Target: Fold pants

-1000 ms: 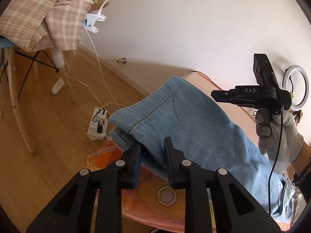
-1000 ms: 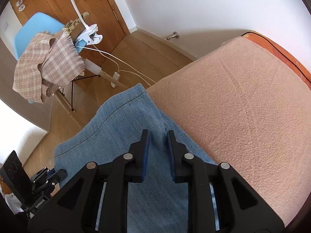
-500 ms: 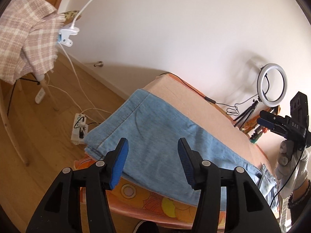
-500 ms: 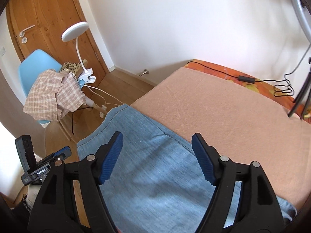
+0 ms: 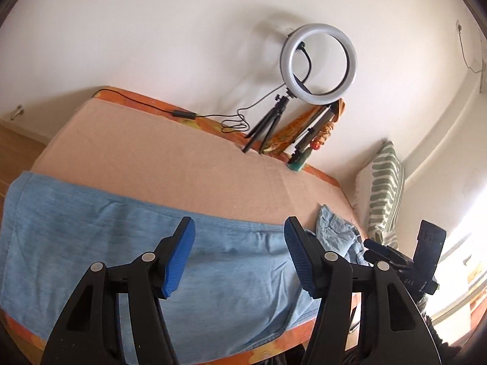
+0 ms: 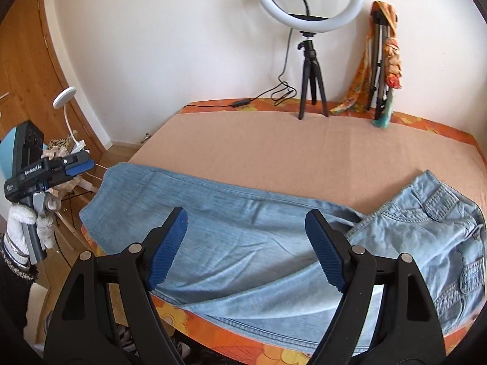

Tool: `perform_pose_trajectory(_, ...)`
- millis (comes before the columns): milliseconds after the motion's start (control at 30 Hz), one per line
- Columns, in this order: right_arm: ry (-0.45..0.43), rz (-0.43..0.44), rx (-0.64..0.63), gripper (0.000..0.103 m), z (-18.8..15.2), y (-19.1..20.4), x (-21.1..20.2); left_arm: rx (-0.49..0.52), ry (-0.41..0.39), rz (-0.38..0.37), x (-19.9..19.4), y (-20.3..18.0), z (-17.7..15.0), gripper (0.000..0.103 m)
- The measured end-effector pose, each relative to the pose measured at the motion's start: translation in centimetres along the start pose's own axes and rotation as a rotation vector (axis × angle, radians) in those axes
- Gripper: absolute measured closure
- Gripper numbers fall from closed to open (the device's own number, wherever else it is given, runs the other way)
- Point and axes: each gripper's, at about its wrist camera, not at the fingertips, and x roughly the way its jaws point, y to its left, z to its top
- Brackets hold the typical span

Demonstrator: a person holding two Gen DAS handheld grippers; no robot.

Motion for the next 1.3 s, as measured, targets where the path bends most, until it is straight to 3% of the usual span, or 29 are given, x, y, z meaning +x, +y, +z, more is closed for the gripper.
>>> perform_pose_trajectory(167,-0.018,-0.084,0.067,0.021,-2.9,-6.2,-4.2,0.117,0.111,-0.046,5.6,-7.3,1.4,0.043)
perform_pose_trajectory(367,-0.043,-0.167,0.190,0.021,-6.5,-13.9,-8.9,0.186,0.231,-0.105,13.0,-14.8,1.1,0.043)
perform_pose_trajectory(500,-0.061,-0.232,0.299,0.021,-8.7,-19.1,-11.0,0.187,0.321,-0.184,18.4,-18.5,-0.4,0.040)
perform_pose_trajectory(567,-0.073,-0.246,0.369,0.021,-9.5,-21.5,-11.7,0.173,0.360,-0.189,21.2,-19.7,-1.3,0.039)
perform_pose_trajectory(733,-0.067,-0.290,0.484,0.021,-11.9,-25.7,-12.5,0.180,0.448,-0.184,28.0,-21.9,-3.8,0.039)
perform_pose_trajectory(833,-0.060,-0.278,0.578,0.021,-13.4,-27.9,-12.8,0.187,0.485,-0.140,32.0,-22.6,-4.9,0.039)
perform_pose_trajectory(967,-0.052,-0.326,0.632,0.021,-15.2,-29.8,-13.4,0.168,0.559,-0.085,36.1,-22.1,-6.3,0.039)
perform_pose_trajectory(1100,-0.044,-0.384,0.642,0.021,-16.7,-31.0,-14.0,0.117,0.591,-0.089,38.5,-21.7,-7.1,0.039)
perform_pose_trajectory(1300,-0.042,-0.414,0.681,0.021,-18.2,-32.6,-14.8,0.094,0.552,-0.122,38.8,-22.3,-7.0,0.039)
